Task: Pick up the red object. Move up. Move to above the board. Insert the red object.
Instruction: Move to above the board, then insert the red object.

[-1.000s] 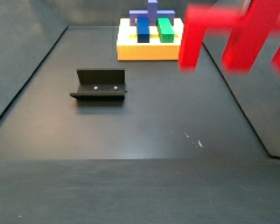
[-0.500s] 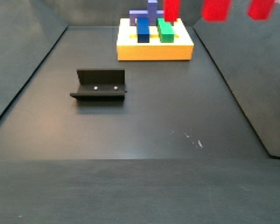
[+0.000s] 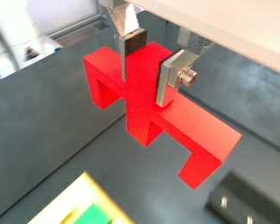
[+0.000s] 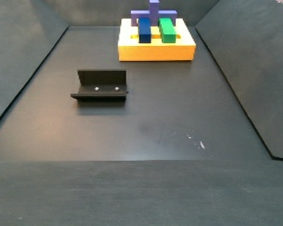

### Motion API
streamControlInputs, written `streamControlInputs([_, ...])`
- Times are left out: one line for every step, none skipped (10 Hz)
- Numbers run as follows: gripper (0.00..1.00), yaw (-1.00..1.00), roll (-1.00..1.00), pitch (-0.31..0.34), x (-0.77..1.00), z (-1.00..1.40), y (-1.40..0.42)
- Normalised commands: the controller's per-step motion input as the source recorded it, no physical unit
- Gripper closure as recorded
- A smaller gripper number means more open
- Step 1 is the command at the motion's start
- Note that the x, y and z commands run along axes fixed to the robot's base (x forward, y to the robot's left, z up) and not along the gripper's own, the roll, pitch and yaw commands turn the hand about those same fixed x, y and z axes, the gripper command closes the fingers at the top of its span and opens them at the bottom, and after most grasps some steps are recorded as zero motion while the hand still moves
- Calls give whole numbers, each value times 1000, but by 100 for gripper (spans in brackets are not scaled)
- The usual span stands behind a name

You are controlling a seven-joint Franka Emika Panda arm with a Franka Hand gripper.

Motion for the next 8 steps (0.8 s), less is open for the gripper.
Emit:
streamControlInputs([100,11,16,168,412,169,-1400])
streamControlInputs([100,7,9,172,444,181,-1400])
streamControlInputs([100,9,18,167,467,188,-1400])
streamControlInputs([100,8,16,161,335,126,-877])
streamControlInputs([100,9,29,144,233,88,-542])
streamControlInputs([100,14,39,104,132,57,-282])
streamControlInputs([100,0,0,-6,0,-23,0])
streamControlInputs([100,0,60,-20,0,-217,94])
